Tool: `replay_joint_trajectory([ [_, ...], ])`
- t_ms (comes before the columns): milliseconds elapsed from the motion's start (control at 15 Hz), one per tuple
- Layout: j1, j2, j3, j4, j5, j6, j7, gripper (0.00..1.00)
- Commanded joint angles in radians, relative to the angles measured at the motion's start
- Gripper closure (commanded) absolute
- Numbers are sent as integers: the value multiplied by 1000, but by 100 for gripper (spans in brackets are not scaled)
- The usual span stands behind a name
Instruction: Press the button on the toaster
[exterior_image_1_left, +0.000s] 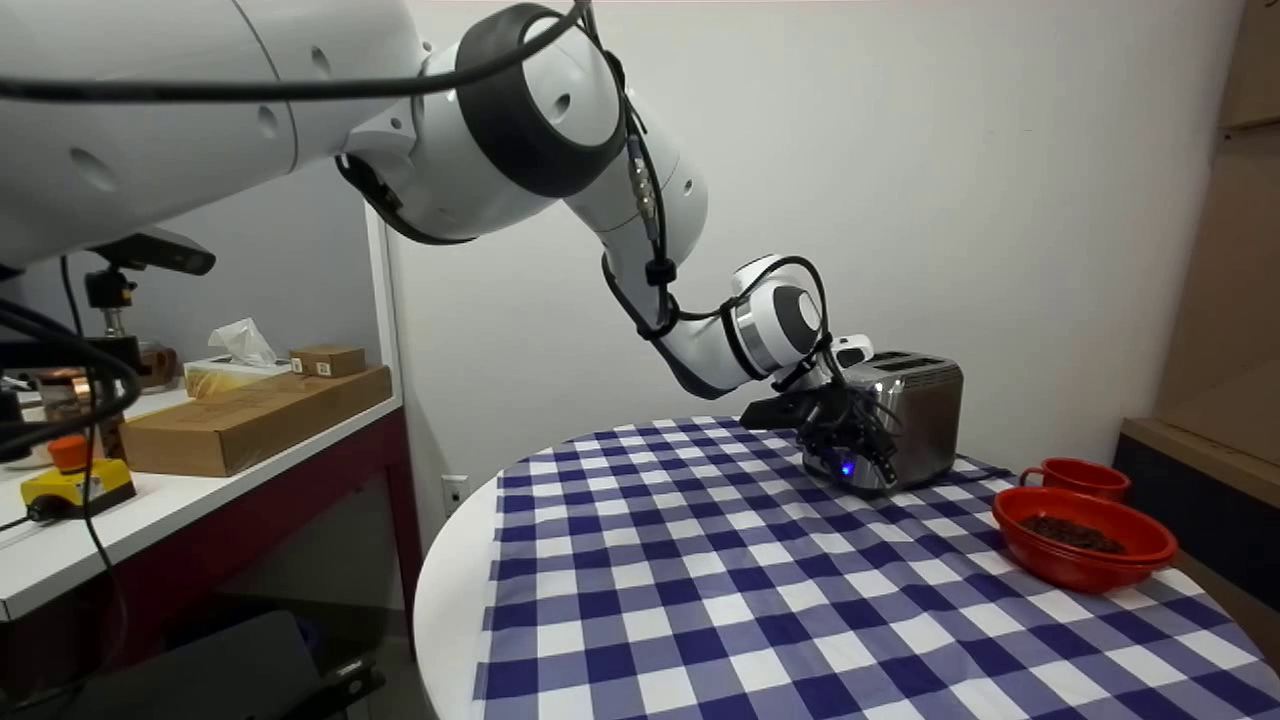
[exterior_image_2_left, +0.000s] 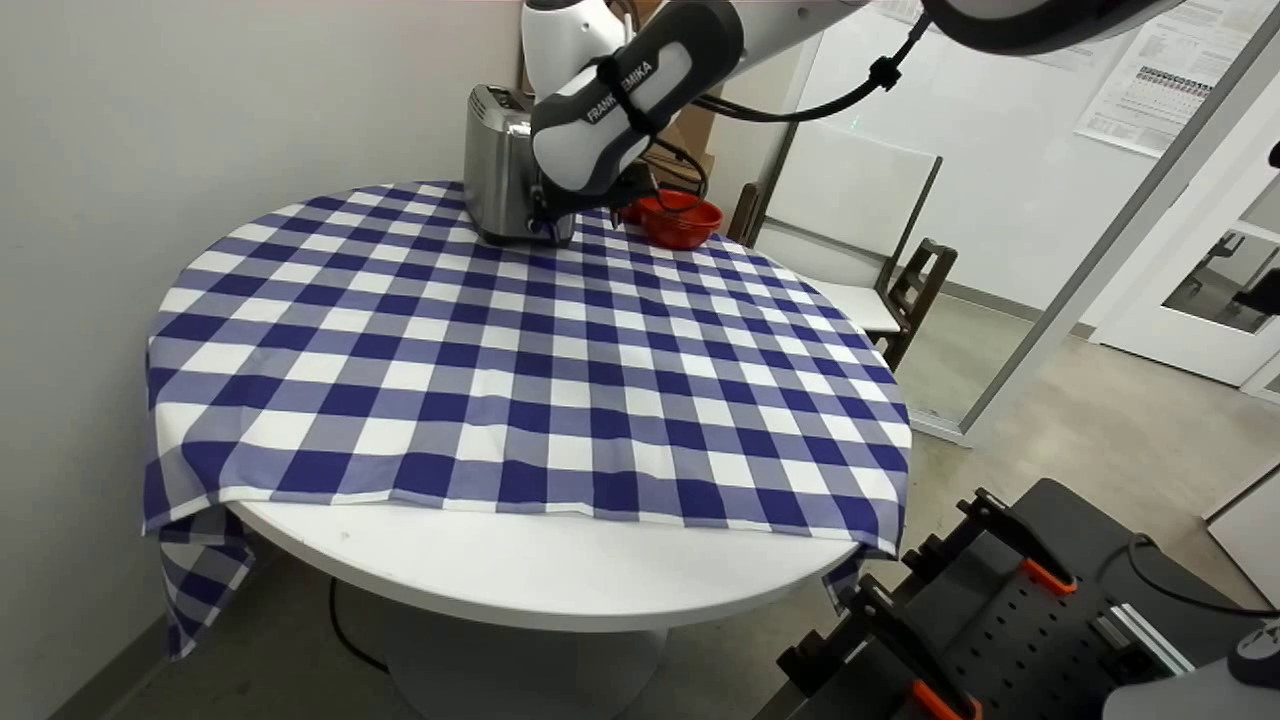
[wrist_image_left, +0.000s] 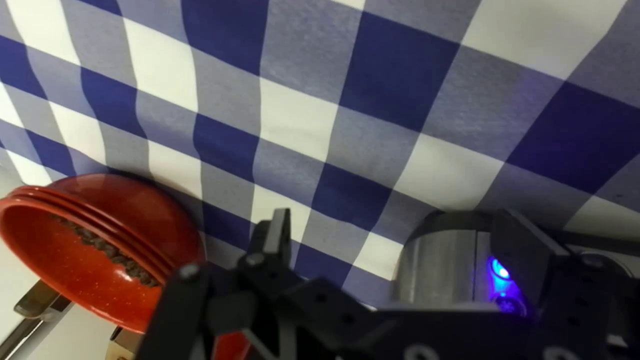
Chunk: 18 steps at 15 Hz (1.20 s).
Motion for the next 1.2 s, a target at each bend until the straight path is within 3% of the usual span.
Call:
replay_joint_trajectory([
  [0, 11, 26, -33, 39, 14, 57, 24, 0],
  [333, 16, 25, -44, 28, 18, 93, 20, 0],
  [1133, -21, 2, 32, 31, 96, -6, -140, 0],
])
